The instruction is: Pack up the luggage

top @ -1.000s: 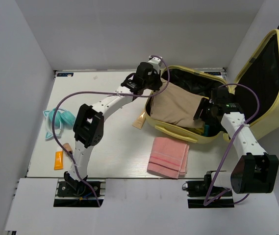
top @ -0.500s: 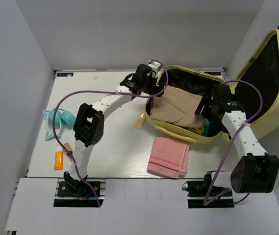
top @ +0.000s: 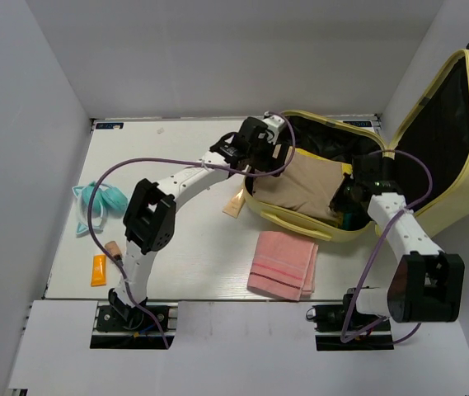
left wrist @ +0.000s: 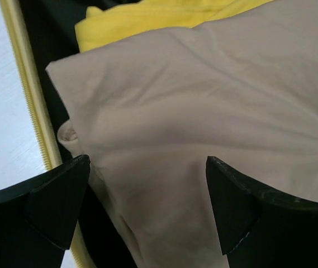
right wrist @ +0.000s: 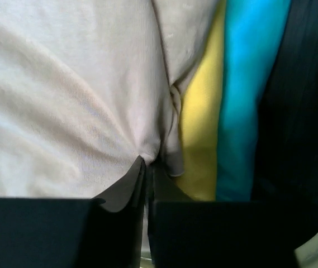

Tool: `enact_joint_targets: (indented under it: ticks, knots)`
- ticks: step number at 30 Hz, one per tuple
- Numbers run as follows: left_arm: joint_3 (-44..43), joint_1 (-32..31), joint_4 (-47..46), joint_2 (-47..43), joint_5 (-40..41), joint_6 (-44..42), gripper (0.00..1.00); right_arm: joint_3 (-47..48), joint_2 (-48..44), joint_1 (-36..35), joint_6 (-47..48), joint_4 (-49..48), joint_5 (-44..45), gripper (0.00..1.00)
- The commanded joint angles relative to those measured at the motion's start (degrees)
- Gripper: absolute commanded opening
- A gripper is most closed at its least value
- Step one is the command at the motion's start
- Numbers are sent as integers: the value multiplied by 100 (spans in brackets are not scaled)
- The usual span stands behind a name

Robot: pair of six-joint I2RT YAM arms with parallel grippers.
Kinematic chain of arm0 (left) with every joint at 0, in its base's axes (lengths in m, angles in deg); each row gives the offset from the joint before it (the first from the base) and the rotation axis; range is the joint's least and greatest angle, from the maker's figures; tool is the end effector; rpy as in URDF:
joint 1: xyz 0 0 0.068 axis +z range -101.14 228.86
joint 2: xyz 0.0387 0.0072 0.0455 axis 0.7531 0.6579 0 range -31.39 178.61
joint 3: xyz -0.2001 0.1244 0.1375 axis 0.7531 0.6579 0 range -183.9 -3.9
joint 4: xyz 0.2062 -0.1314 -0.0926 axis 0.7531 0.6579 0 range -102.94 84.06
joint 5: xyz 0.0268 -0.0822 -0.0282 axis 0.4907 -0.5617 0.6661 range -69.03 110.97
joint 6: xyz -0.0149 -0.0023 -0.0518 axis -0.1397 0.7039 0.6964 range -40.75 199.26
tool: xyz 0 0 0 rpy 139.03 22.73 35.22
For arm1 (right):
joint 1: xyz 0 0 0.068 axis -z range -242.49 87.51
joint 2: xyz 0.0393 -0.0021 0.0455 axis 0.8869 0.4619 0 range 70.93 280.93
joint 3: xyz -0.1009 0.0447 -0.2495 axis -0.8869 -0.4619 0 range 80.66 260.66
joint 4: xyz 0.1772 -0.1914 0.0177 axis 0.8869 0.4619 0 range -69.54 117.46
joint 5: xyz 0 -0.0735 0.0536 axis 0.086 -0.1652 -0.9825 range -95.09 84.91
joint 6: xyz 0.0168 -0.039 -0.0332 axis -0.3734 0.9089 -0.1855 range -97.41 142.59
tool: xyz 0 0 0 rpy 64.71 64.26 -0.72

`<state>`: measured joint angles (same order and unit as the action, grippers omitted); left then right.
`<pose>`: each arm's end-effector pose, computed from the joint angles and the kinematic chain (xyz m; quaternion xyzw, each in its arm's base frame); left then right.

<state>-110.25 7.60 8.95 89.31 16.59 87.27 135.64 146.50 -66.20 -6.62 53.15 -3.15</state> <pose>0.3706 -0.3287 0.2731 0.2715 0.8491 -0.2193 0.3964 0.2697 0.0162 0.2513 0.2146 0.9244 0.0739 0.3066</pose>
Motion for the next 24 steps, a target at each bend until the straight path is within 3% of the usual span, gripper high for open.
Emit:
enact_joint_targets:
  ticks: [1,7,9,10,13,14,15,17,18,20,22,23,24]
  knots:
    - [70,-14,-106,276,-72,104,94,-845,-428,10,-357,19,-308,0]
    - [-413,12,324,893,25,218,86,-1236,-710,10,-401,62,79,0]
    - [-492,12,395,1007,252,280,83,-1192,-675,10,-322,27,62,5]
    - [-597,38,621,1060,297,280,80,-1165,-649,10,-261,10,27,10]
    - [-651,30,791,1087,587,298,58,-832,-631,1,212,1,-114,27]
    - [-651,30,825,1043,614,298,44,-744,-623,10,266,97,-323,33]
    - [-668,38,852,982,692,289,37,-378,-640,-7,310,150,-351,47]
    - [-817,38,992,850,780,315,19,27,-710,-16,539,395,-440,63]
    - [-844,30,1001,649,894,324,14,265,-736,-16,557,457,-448,71]
    - [-783,39,976,490,1087,298,11,504,-885,-34,645,607,-527,78]
    - [-800,56,966,297,1237,167,25,618,-1130,-42,733,686,-711,82]
    - [-913,91,1053,278,1247,131,42,628,-1202,-51,776,695,-747,82]
    - [-984,83,1124,252,1203,87,94,628,-1263,-43,803,817,-773,82]
